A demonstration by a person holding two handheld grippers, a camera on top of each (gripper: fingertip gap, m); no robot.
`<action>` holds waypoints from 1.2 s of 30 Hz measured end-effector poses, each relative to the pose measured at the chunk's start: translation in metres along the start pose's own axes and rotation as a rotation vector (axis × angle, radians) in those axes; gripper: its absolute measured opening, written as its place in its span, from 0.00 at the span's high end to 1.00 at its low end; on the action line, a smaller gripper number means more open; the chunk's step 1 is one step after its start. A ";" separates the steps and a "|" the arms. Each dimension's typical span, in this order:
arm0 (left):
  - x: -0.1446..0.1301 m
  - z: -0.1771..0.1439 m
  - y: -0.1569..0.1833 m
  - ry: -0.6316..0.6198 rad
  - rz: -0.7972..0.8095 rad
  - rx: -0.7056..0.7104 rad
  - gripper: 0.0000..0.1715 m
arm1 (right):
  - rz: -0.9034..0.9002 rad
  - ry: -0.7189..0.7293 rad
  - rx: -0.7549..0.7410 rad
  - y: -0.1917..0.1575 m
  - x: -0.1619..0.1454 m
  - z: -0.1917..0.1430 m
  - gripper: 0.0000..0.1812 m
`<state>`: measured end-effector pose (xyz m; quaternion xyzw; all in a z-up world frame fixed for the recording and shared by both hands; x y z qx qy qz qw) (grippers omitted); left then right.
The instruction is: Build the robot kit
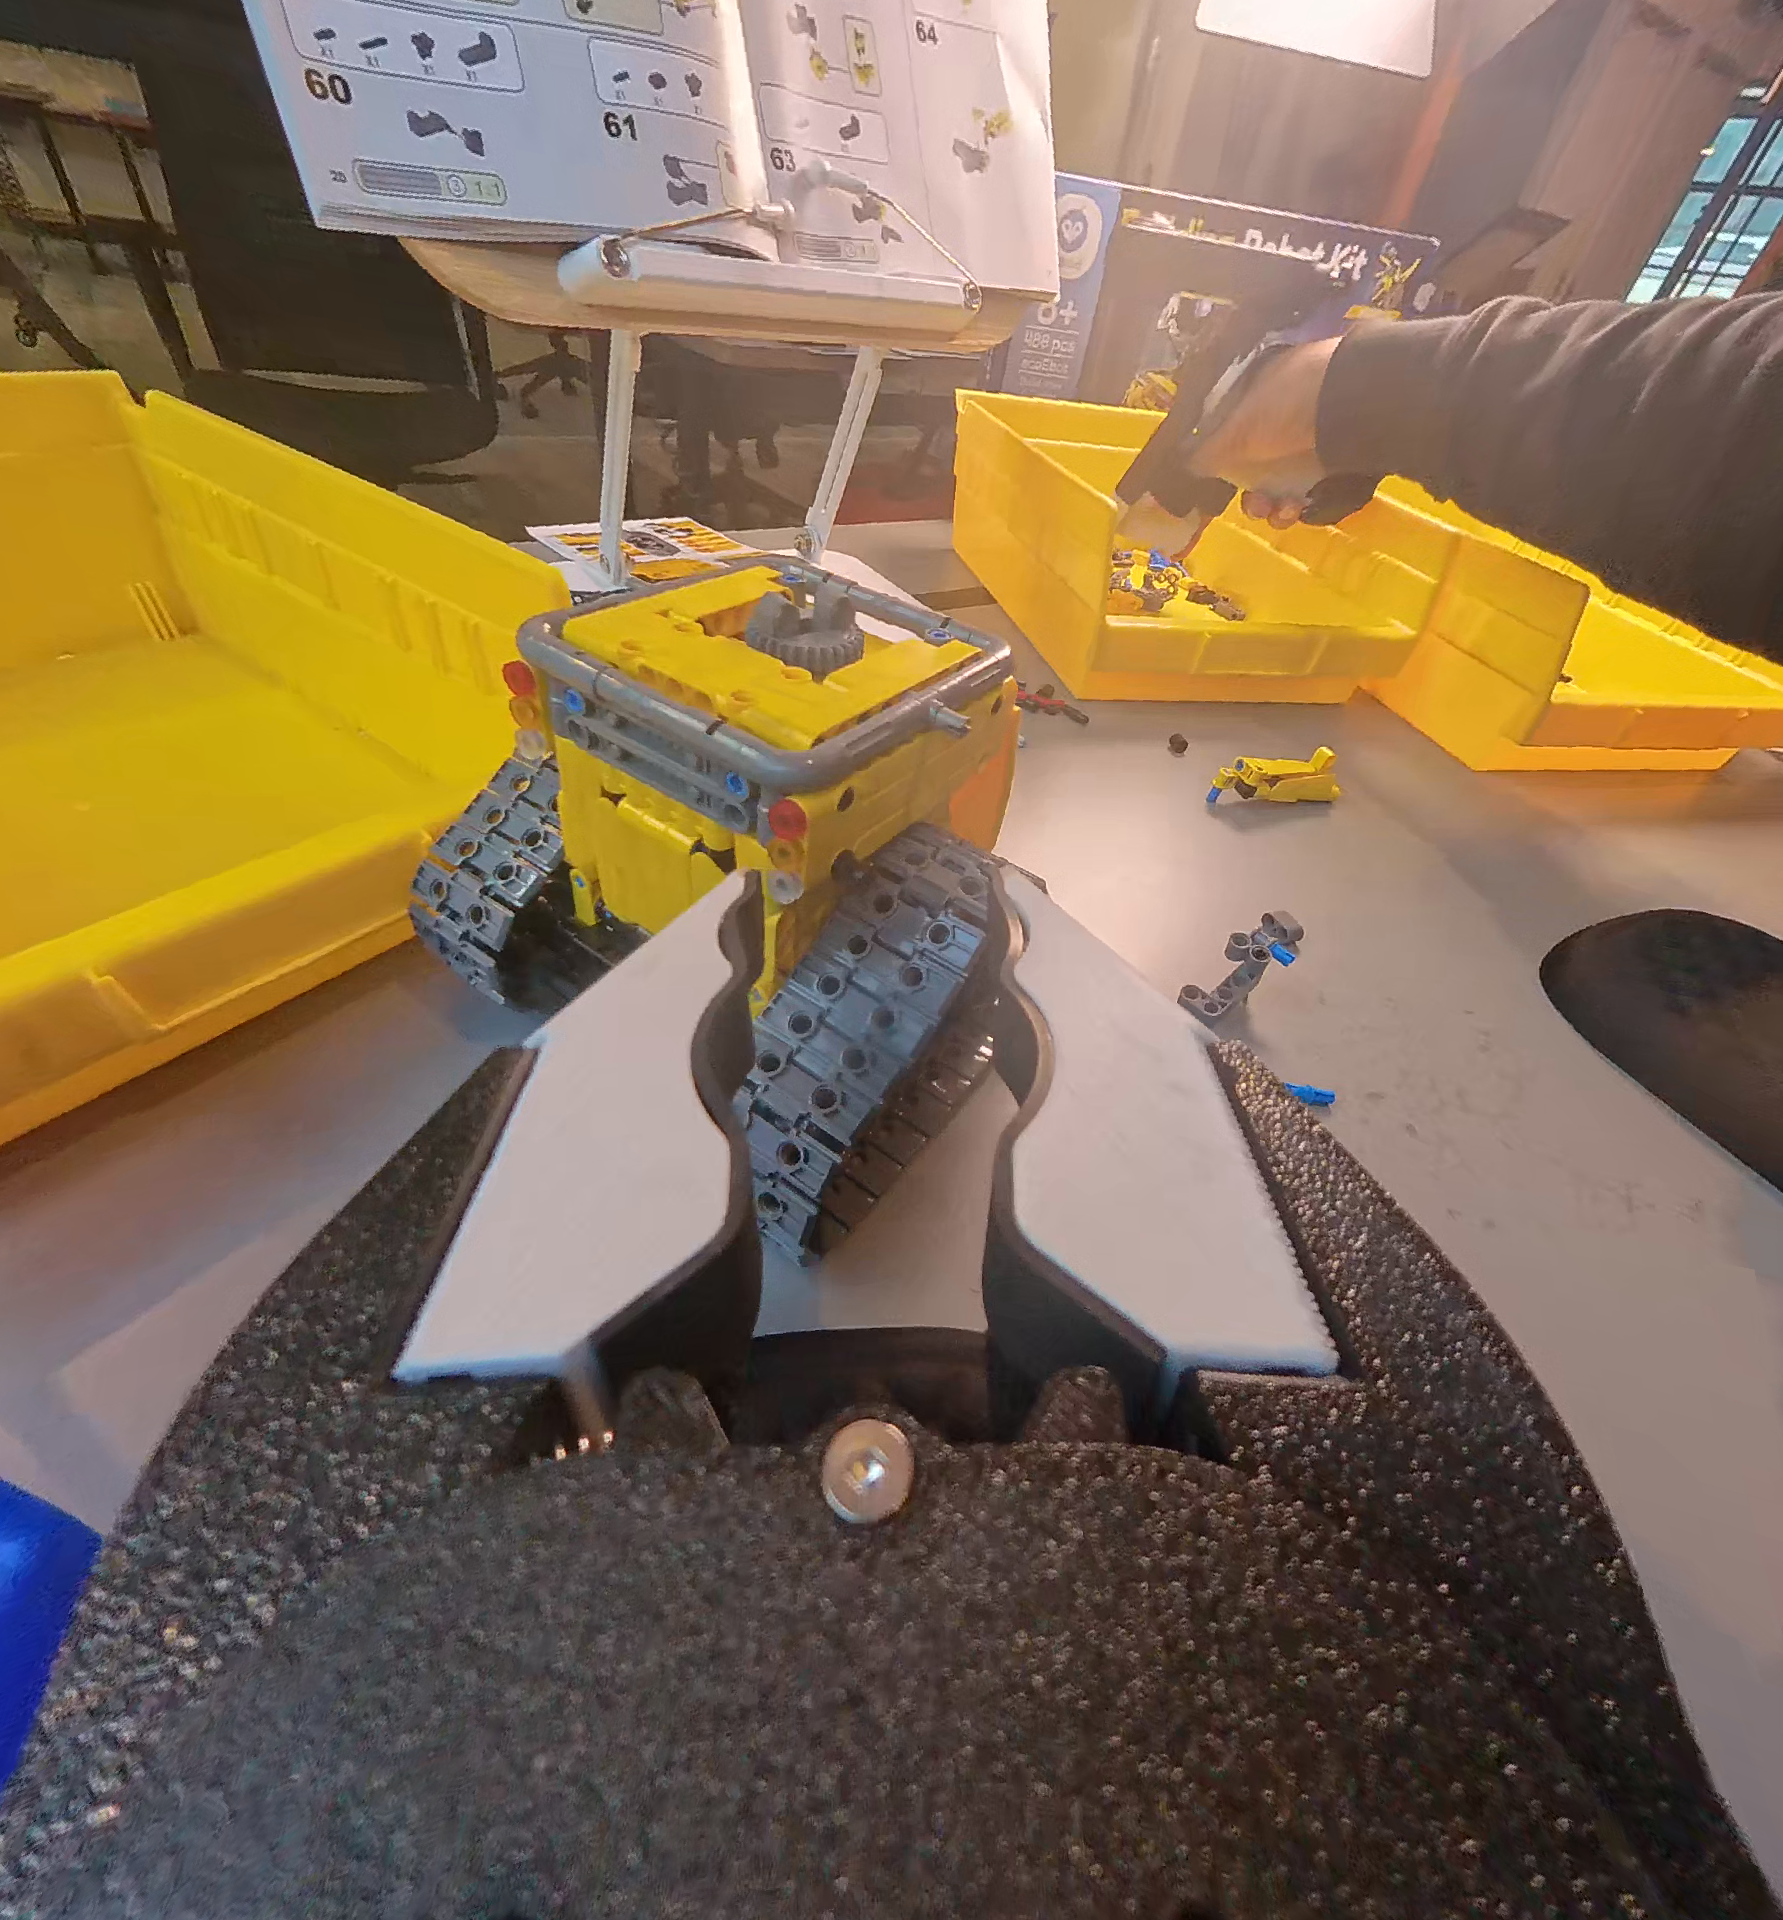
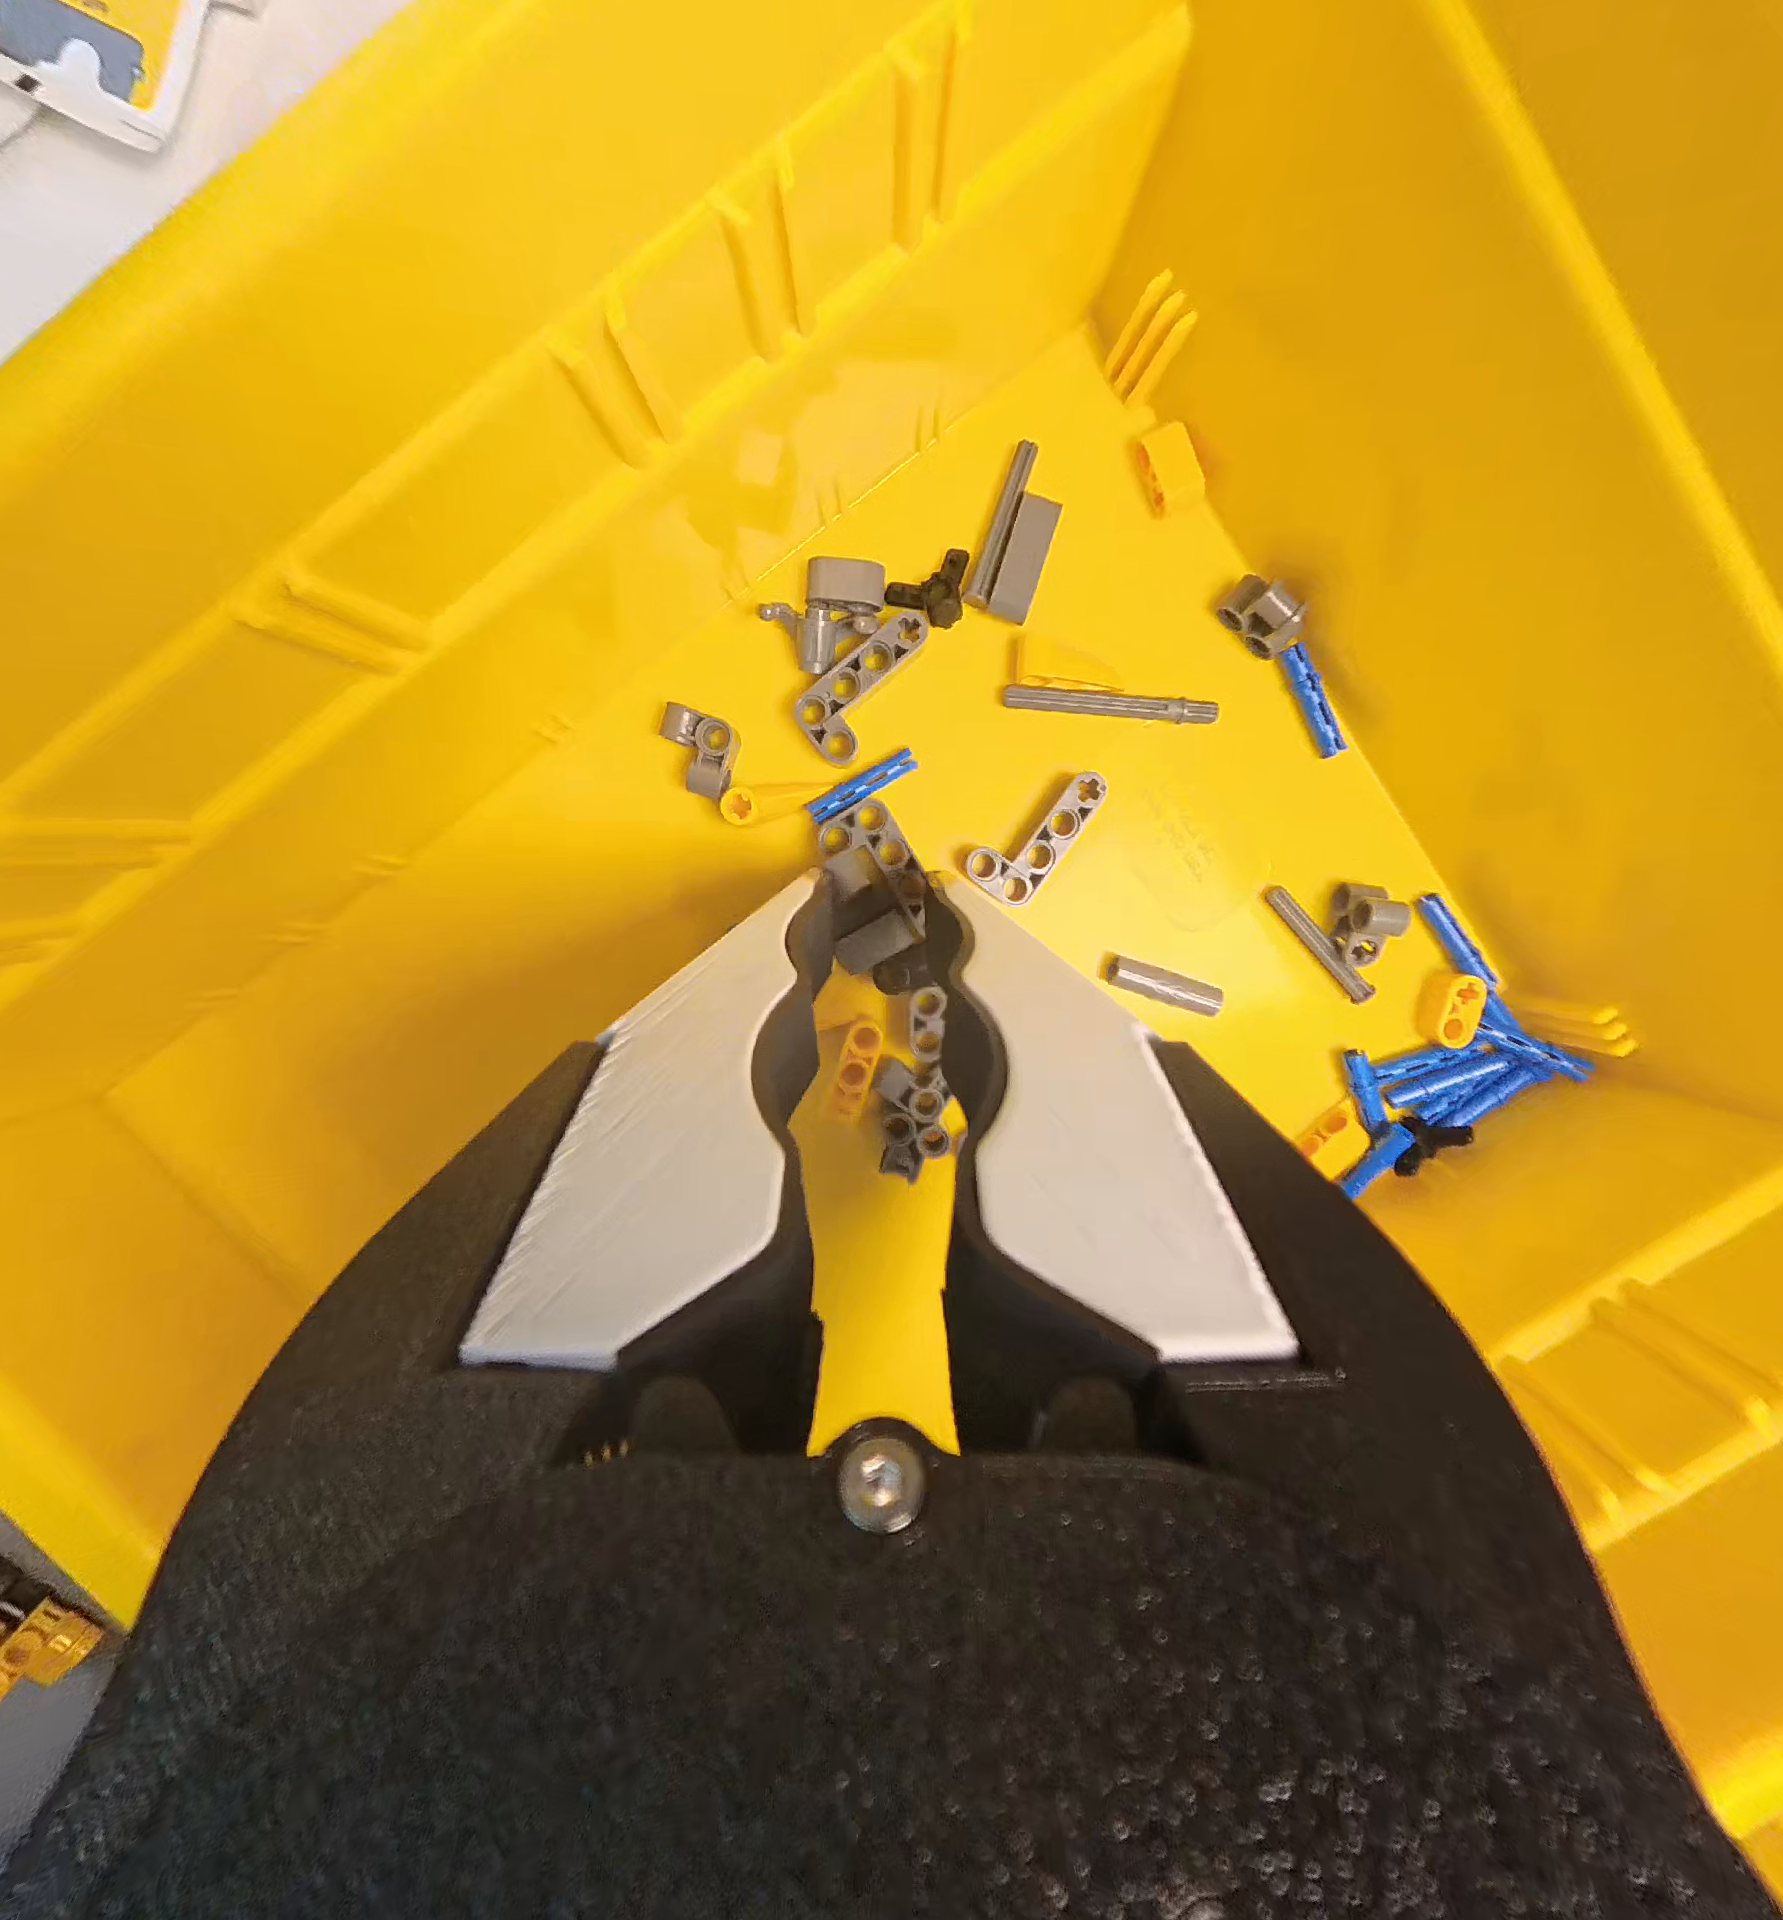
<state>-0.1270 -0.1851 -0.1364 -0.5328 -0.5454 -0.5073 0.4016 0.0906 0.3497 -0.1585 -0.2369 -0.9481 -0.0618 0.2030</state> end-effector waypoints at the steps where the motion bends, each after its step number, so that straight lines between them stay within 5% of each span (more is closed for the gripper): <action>1: 0.000 0.000 -0.001 0.002 -0.007 -0.001 0.76 | -0.006 -0.006 0.015 -0.001 0.000 0.000 0.91; 10: 0.001 -0.001 -0.009 0.015 -0.094 -0.030 0.76 | -0.141 -0.129 0.237 -0.027 -0.015 -0.008 0.99; 15: 0.001 -0.003 -0.014 0.033 -0.146 -0.047 0.76 | -0.197 -0.002 0.178 -0.031 0.001 -0.009 0.90; 23: 0.003 -0.007 -0.017 0.069 -0.169 -0.049 0.76 | -0.133 0.134 -0.016 -0.009 0.024 0.001 0.90; 33: 0.003 -0.006 -0.017 0.062 -0.171 -0.046 0.76 | -0.021 0.171 -0.020 0.004 0.030 0.020 0.89; 36: 0.003 -0.006 -0.018 0.064 -0.178 -0.047 0.76 | -0.031 0.160 -0.001 0.003 0.028 0.026 0.96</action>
Point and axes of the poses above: each gripper's, where its closed fingertips meet, z out along the fingers, x out of its top, y = z × x across the jaws, the point moved 8 cm from there along -z, back along the fingers
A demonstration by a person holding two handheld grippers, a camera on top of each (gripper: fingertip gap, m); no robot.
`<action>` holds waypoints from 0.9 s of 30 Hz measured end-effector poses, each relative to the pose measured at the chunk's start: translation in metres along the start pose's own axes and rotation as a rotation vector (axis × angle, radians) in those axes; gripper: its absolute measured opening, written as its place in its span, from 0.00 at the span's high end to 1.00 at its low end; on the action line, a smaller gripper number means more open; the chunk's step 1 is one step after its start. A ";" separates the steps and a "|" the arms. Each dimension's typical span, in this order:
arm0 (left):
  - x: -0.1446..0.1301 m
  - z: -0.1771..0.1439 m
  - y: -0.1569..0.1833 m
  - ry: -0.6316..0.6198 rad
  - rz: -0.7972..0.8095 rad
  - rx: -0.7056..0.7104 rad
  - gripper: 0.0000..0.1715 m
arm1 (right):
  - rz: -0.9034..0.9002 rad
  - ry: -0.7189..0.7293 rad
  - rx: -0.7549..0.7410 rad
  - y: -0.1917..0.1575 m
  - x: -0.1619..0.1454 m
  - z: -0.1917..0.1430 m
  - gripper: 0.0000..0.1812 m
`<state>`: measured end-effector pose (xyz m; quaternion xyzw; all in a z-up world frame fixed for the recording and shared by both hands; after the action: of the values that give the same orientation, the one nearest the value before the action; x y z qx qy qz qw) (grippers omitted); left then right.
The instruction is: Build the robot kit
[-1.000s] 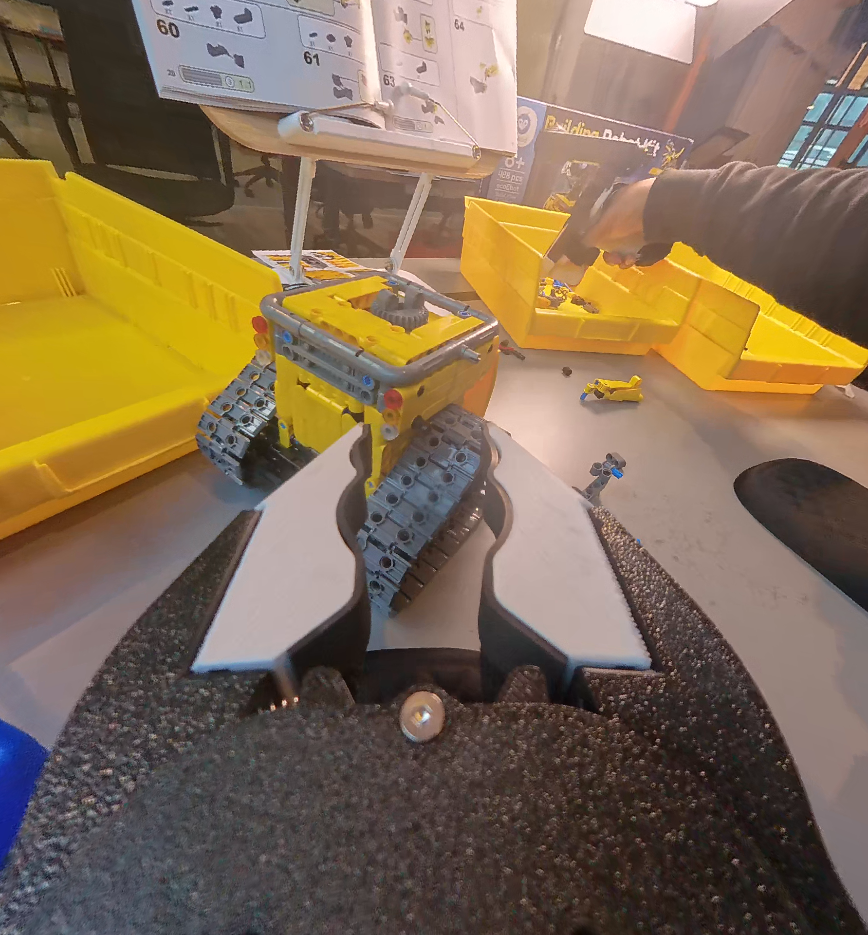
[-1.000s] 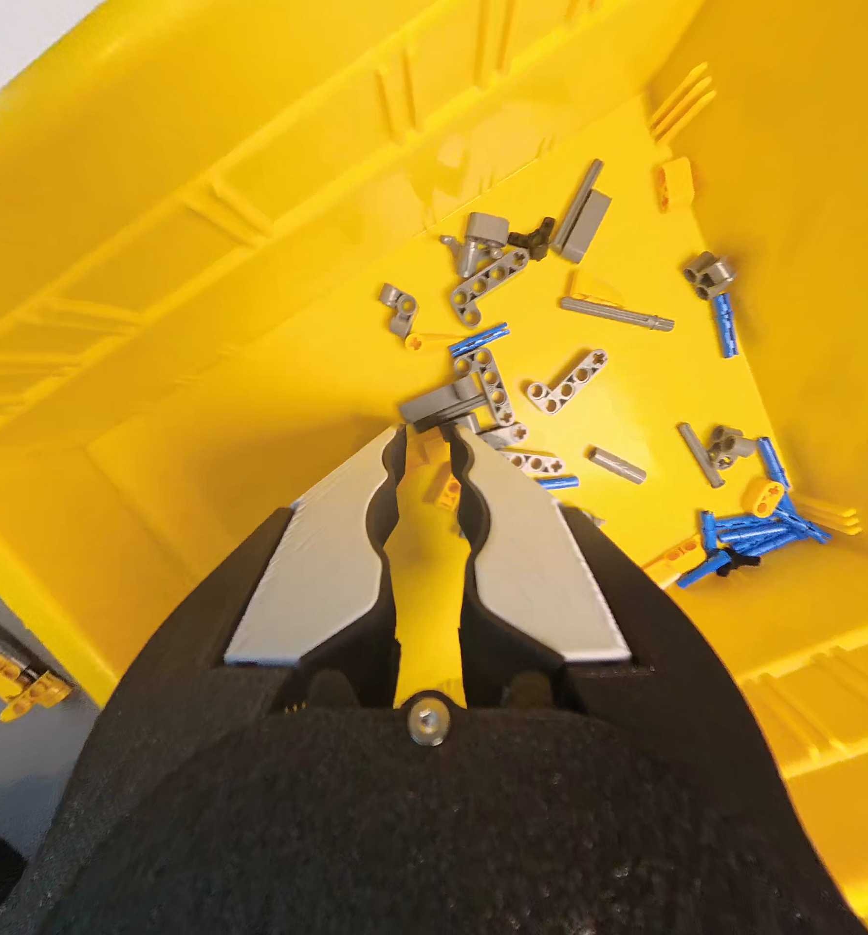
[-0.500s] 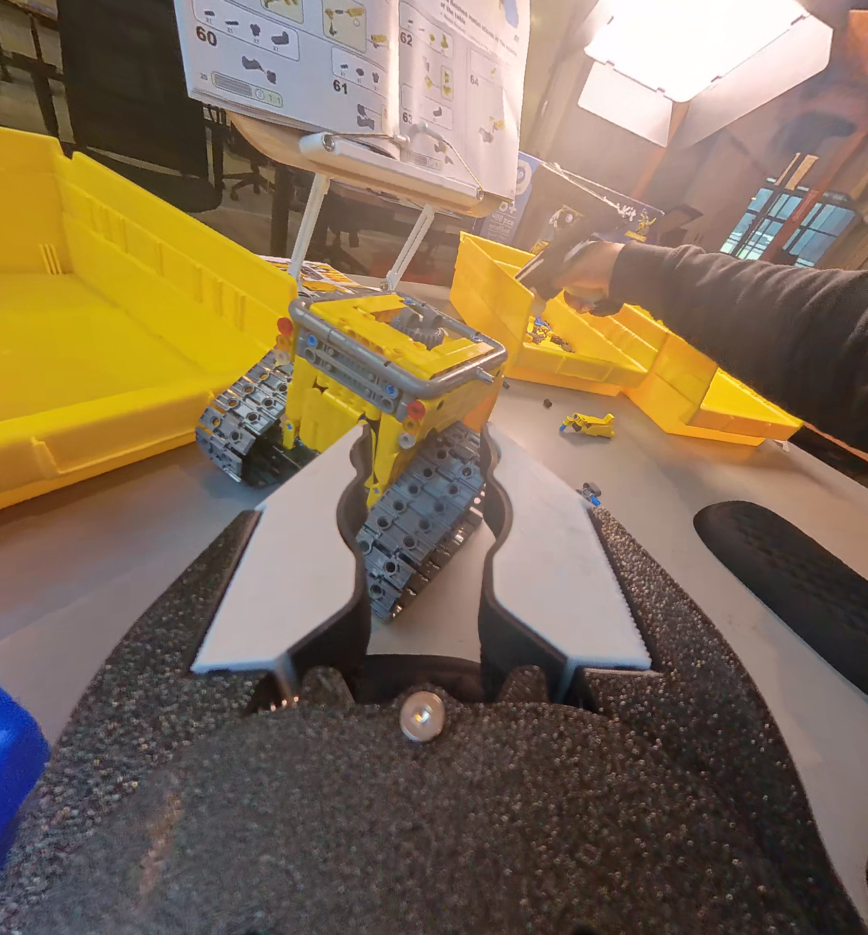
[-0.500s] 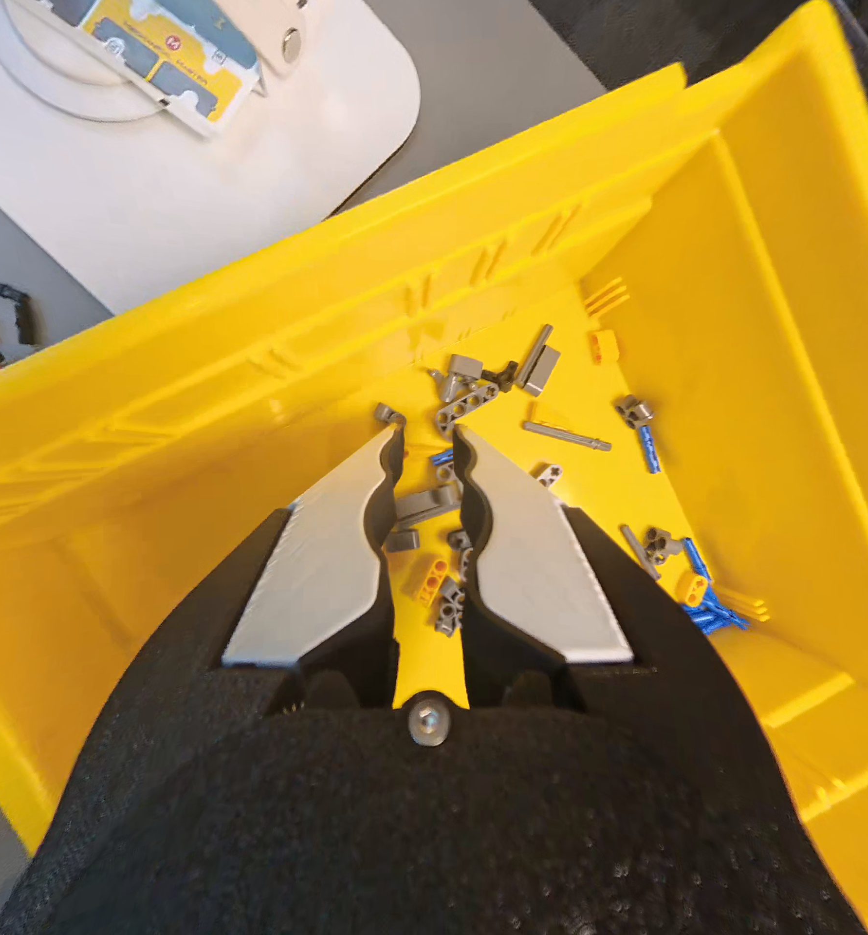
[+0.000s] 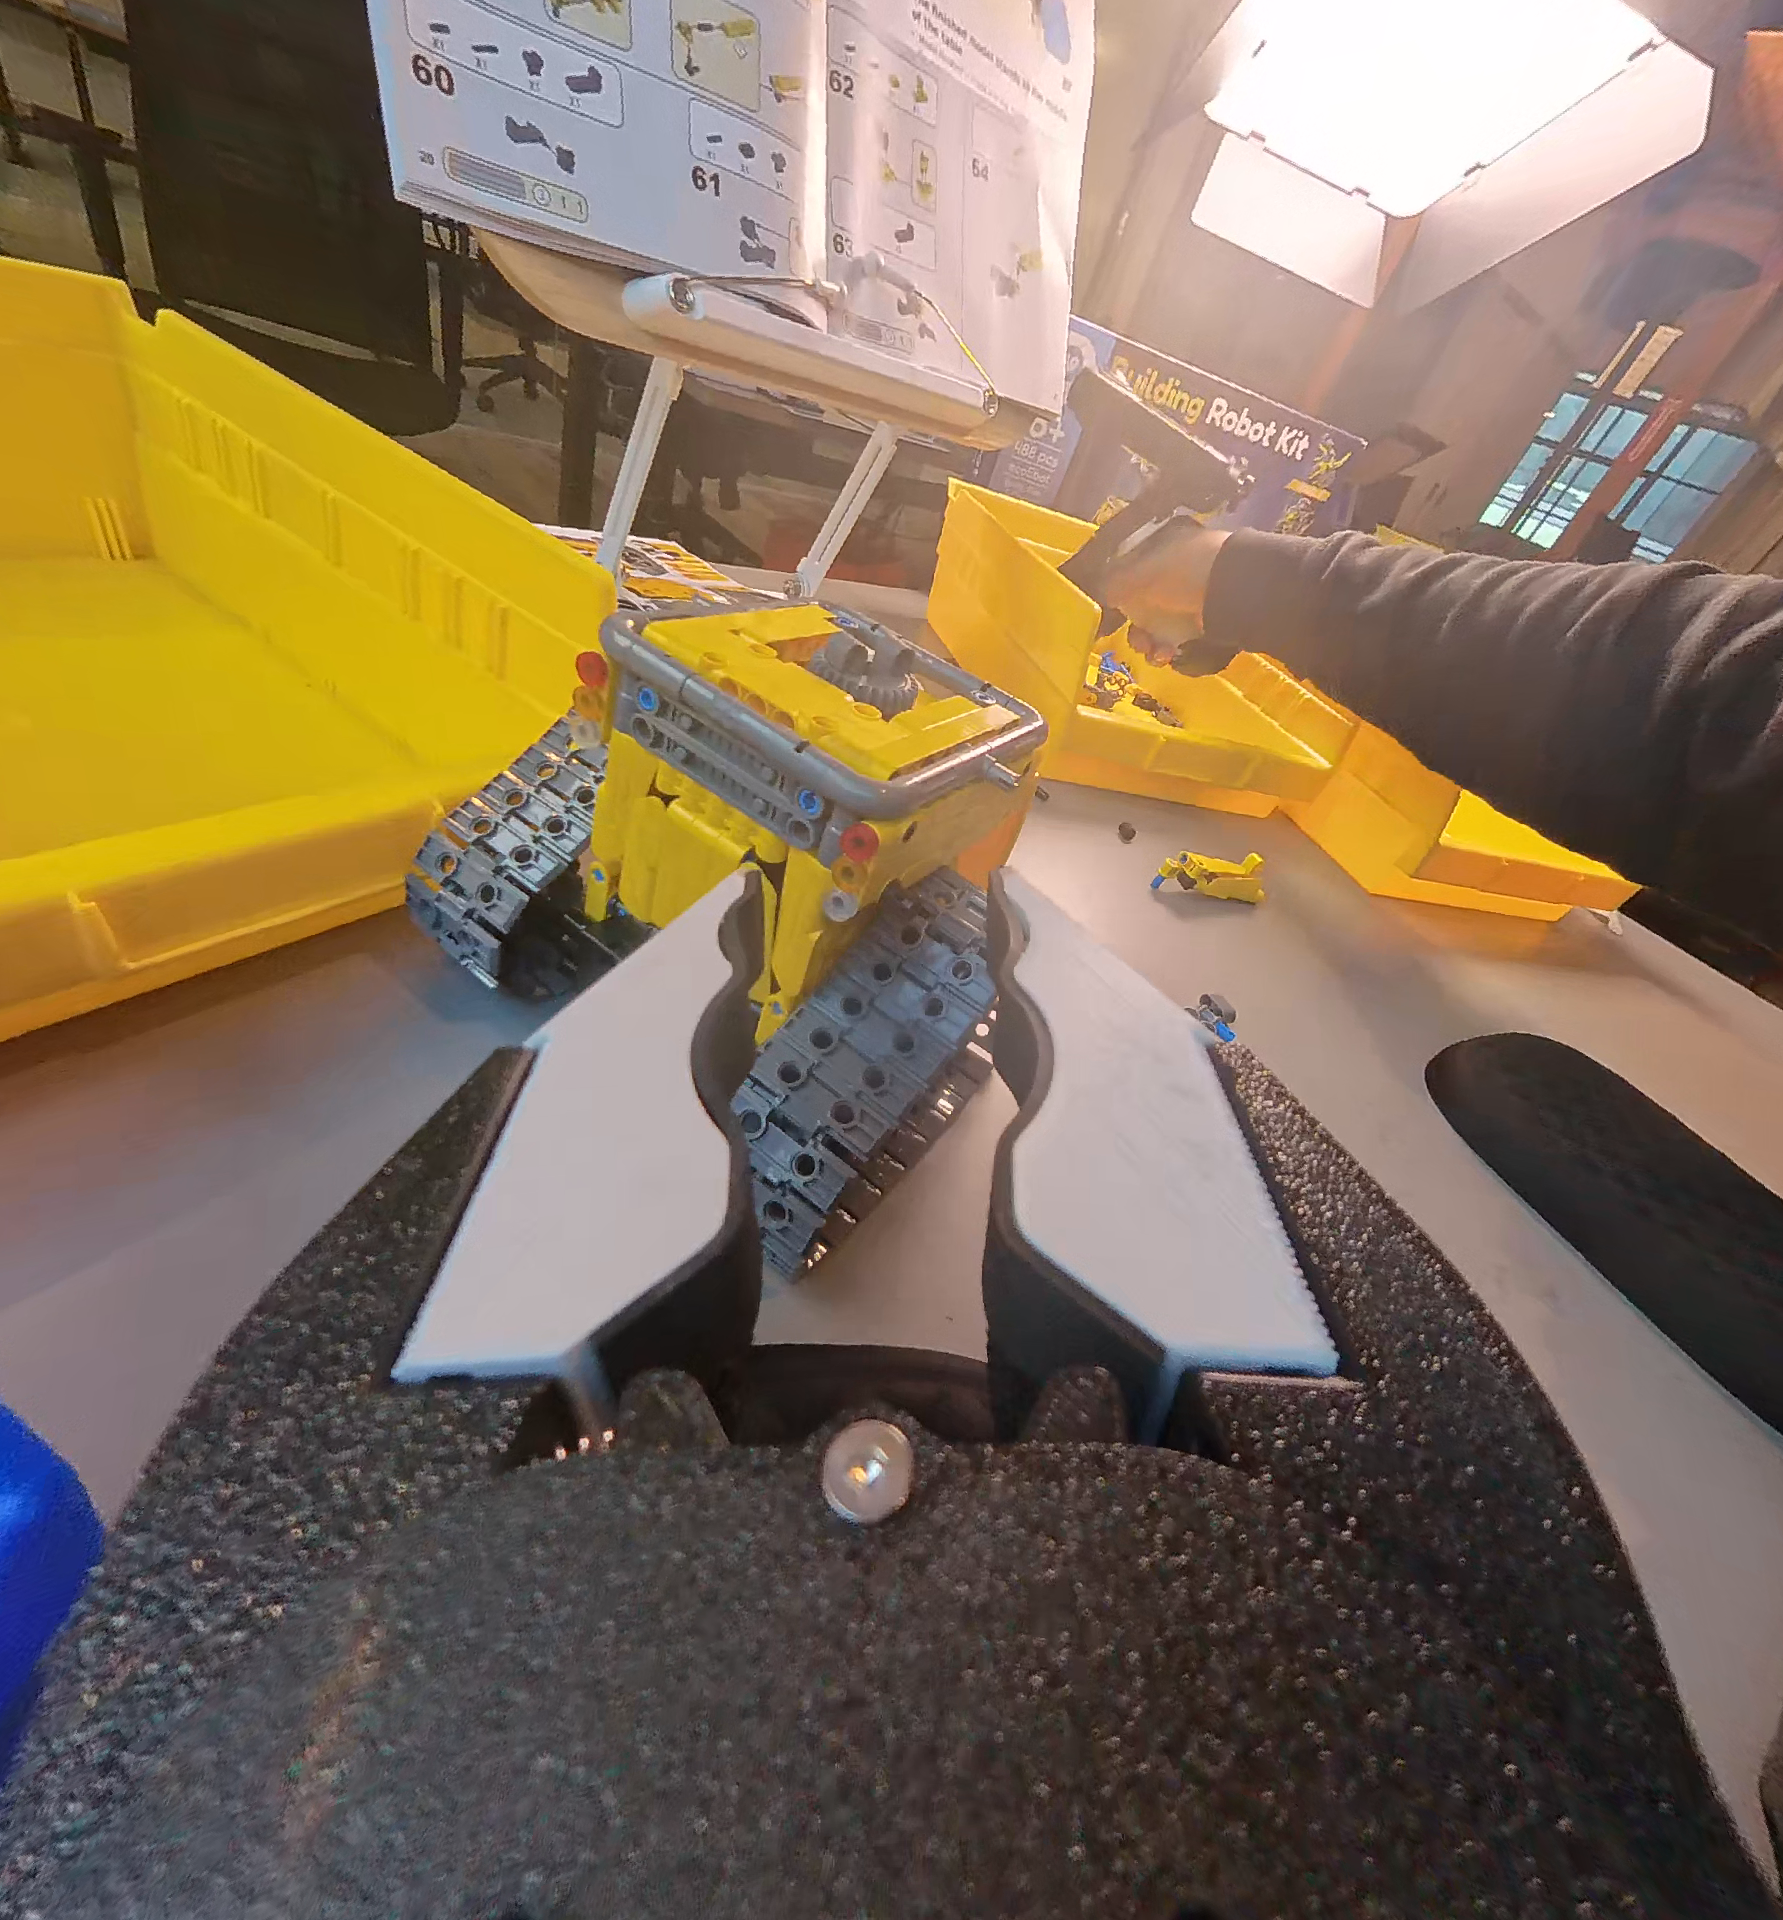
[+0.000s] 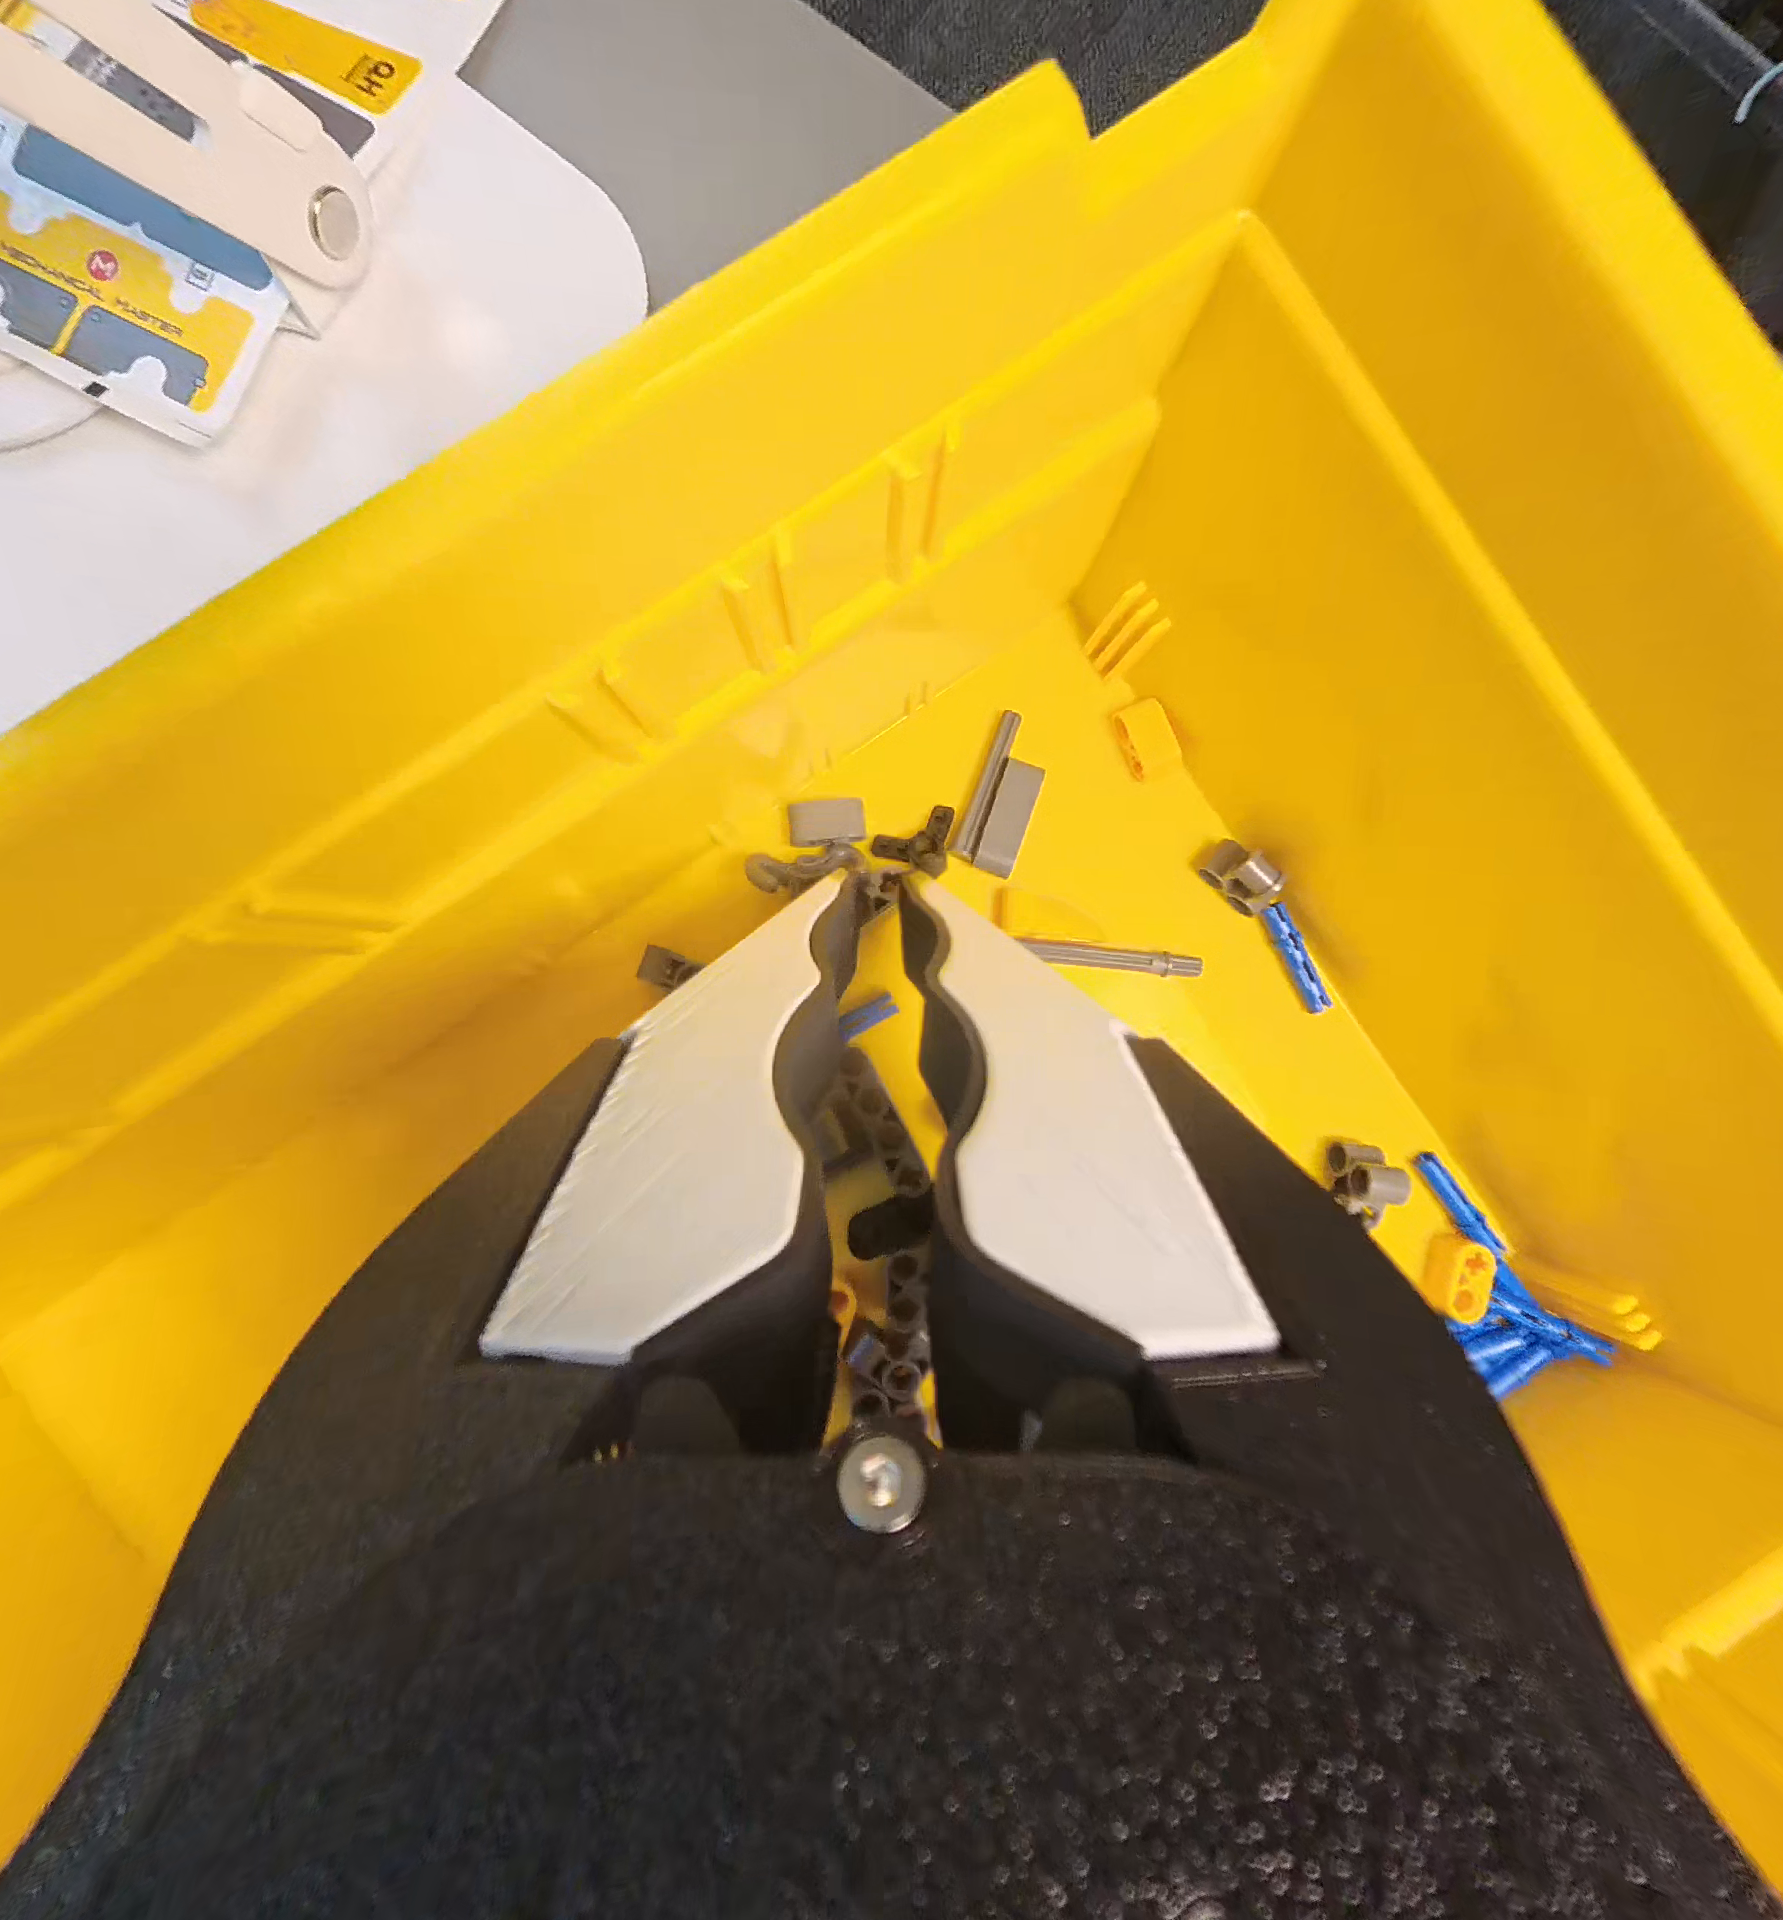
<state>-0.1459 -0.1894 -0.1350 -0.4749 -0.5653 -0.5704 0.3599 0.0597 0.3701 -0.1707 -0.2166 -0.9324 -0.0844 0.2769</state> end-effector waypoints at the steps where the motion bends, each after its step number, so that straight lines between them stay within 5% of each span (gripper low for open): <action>1: 0.000 0.000 0.000 0.000 -0.001 0.000 0.76 | 0.003 -0.009 0.009 0.000 0.000 0.000 1.00; 7: 0.000 0.000 0.000 -0.001 -0.004 -0.002 0.76 | 0.011 -0.081 0.086 0.002 -0.002 -0.016 1.00; 16: -0.001 0.001 -0.001 -0.008 -0.007 -0.002 0.76 | 0.143 -0.031 -0.153 0.051 0.001 -0.063 0.92; 27: -0.001 0.002 0.001 -0.019 0.005 -0.005 0.76 | 0.121 -0.265 -0.313 0.063 -0.016 -0.047 0.90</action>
<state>-0.1443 -0.1874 -0.1362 -0.4825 -0.5663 -0.5663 0.3548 0.1224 0.4072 -0.1381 -0.3216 -0.9215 -0.1823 0.1193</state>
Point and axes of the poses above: each gripper's, where its closed fingertips meet, z out along the fingers, x out of its top, y = z × x across the jaws, the point moved 8 cm from there along -z, back along the fingers
